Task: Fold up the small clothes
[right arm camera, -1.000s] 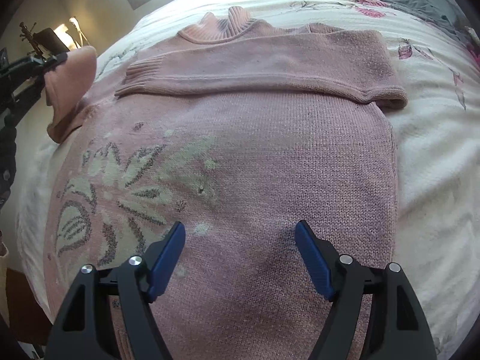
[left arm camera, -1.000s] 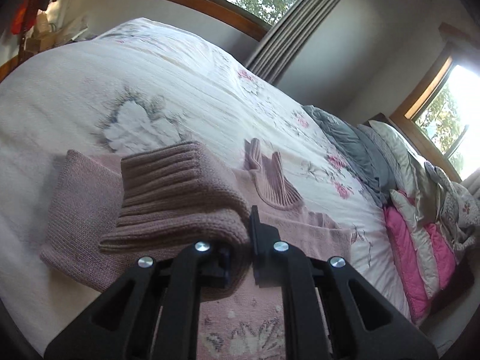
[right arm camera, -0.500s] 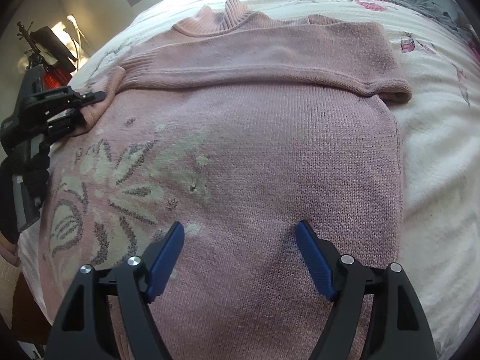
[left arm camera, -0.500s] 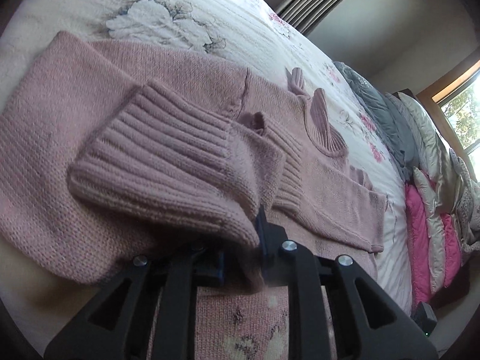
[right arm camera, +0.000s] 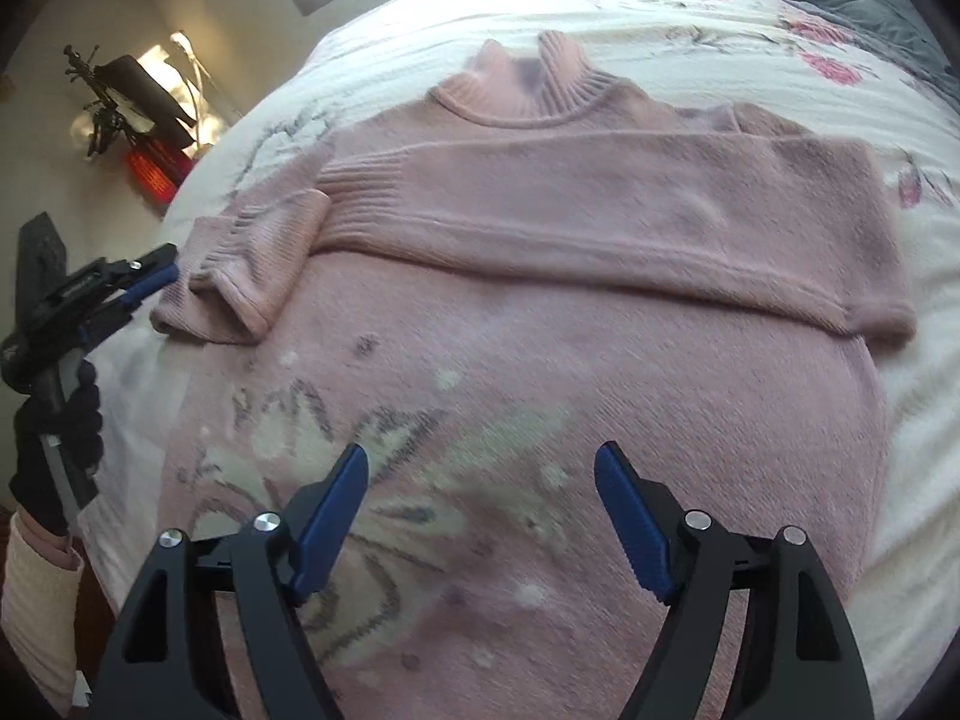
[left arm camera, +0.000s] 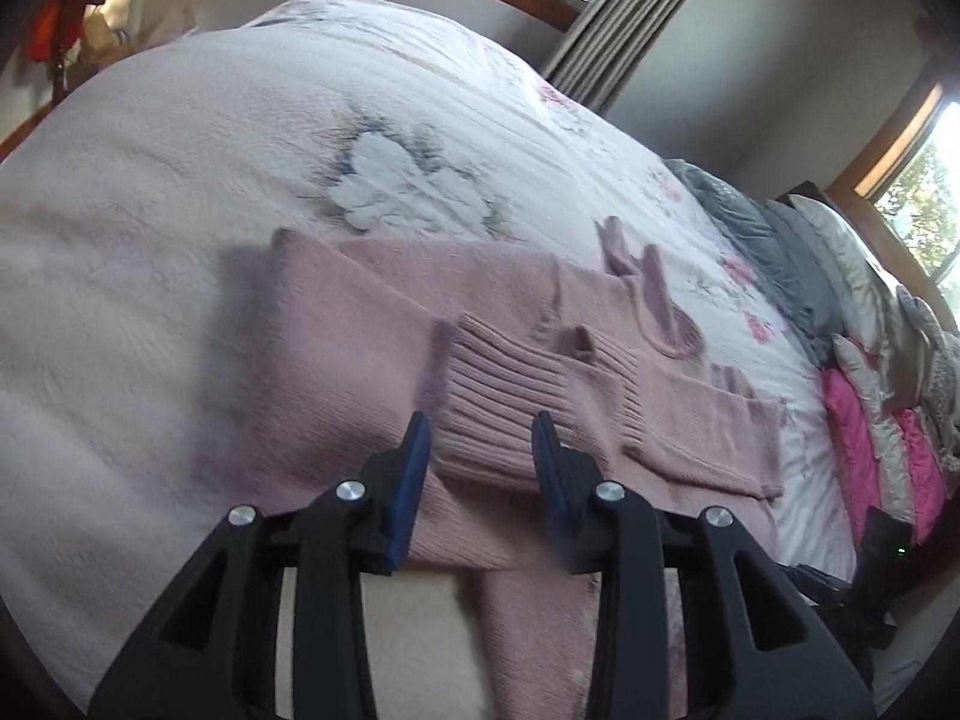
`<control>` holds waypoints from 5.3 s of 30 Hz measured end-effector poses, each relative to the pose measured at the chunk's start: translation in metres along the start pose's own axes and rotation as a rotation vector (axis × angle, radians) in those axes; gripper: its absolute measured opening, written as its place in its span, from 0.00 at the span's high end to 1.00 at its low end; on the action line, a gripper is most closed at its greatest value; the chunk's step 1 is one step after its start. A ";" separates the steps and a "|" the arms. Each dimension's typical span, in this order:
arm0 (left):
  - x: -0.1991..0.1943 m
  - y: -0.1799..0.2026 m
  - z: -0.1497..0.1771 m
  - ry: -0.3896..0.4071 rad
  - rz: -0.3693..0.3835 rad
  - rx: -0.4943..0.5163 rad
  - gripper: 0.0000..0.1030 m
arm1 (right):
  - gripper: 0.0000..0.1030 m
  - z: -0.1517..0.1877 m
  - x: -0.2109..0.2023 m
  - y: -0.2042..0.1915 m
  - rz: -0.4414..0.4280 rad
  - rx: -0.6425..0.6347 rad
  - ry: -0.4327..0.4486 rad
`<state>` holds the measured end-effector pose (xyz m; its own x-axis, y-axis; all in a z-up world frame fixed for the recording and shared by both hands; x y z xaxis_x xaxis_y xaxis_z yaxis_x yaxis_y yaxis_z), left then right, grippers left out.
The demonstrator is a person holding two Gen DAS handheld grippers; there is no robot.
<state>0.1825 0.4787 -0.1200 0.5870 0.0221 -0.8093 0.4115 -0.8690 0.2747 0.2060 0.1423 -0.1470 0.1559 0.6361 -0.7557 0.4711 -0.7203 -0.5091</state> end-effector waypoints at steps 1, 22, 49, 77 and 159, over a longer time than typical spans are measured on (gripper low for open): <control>0.008 -0.007 -0.004 -0.014 -0.025 -0.012 0.67 | 0.23 -0.010 0.004 -0.008 -0.015 -0.009 0.000; -0.004 -0.053 -0.006 -0.028 -0.003 -0.106 0.62 | 0.87 -0.097 0.137 -0.094 -0.302 0.075 -0.150; 0.076 0.069 -0.001 -0.080 -0.086 0.126 0.60 | 0.89 -0.114 0.025 0.075 0.089 0.056 0.041; 0.089 0.102 0.003 -0.120 -0.040 0.164 0.54 | 0.86 -0.115 0.026 0.035 0.156 -0.154 0.021; 0.160 0.240 -0.118 -0.078 0.289 0.320 0.93 | 0.87 -0.268 0.032 0.120 -0.285 0.006 0.245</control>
<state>0.4575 0.3317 -0.1228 0.5866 -0.2709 -0.7633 -0.0056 -0.9437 0.3307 0.5003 0.1507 -0.1220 0.2229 0.8582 -0.4625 0.5206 -0.5059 -0.6878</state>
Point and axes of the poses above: each gripper's, at about its wrist camera, not at the fingertips, and x roughly the way its jaws point, y to its right, z to its underside, the point moved 5 cm from there along x, roughly the way its jaws point, and after that the axes turned 12 degrees about -z, right-handed, at the moved point
